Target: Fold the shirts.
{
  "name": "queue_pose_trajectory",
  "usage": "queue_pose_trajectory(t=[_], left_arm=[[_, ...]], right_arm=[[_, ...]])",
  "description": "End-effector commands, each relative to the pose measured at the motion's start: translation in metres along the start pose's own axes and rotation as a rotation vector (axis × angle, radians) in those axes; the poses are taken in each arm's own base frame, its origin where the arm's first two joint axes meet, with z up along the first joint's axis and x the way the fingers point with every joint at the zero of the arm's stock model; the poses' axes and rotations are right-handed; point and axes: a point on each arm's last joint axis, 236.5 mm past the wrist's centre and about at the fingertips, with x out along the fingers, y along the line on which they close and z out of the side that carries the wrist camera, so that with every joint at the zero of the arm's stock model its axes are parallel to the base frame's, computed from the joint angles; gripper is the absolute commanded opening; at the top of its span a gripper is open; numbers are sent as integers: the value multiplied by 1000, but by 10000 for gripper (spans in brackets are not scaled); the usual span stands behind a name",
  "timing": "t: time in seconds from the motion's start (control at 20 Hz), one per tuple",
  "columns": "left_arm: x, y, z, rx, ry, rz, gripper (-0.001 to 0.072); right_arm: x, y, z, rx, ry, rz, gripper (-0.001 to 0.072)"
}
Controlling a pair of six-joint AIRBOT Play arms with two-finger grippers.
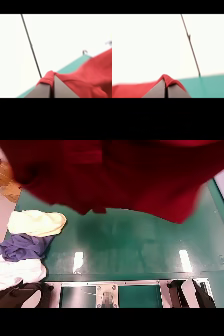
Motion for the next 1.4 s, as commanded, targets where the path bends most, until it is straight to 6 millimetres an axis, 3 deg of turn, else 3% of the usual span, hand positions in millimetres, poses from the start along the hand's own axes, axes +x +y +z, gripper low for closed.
queue_pose_trajectory(t=[0.0,0.1,0.15,0.2,0.3,0.4,0.5,0.7,0.8,0.9,1.0,1.1,1.2,1.35], left_arm=[[-38,-15,29,45,-75,43,28],[-28,-10,11,4,-12,37,28],[-16,-3,-8,-39,31,33,28],[-1,4,-31,-77,83,26,28],[36,20,-97,-185,218,10,28],[74,32,-166,-306,331,-17,28],[113,41,-250,-454,456,-38,28],[167,62,-415,-658,680,-2,28],[186,70,-480,-736,733,28,28],[202,76,-530,-824,741,70,28],[212,84,-562,-881,725,124,28],[219,98,-578,-890,693,184,28],[223,113,-579,-871,653,235,28],[229,123,-569,-815,619,237,28]], right_arm=[[-18,32,29,-66,-134,-24,14],[-15,8,23,-56,-109,-84,14],[-11,-9,18,-24,-92,-108,14],[-6,-29,9,23,-72,-121,14],[11,-74,-26,123,9,-123,13],[37,-114,-87,210,137,-102,14],[63,-163,-158,293,260,-154,14],[107,-259,-282,440,442,-289,14],[123,-300,-331,526,514,-339,14],[141,-331,-369,604,578,-341,13],[163,-351,-389,676,603,-303,14],[187,-362,-391,728,599,-244,14],[205,-370,-386,741,588,-223,14],[224,-366,-368,694,573,-178,14]])
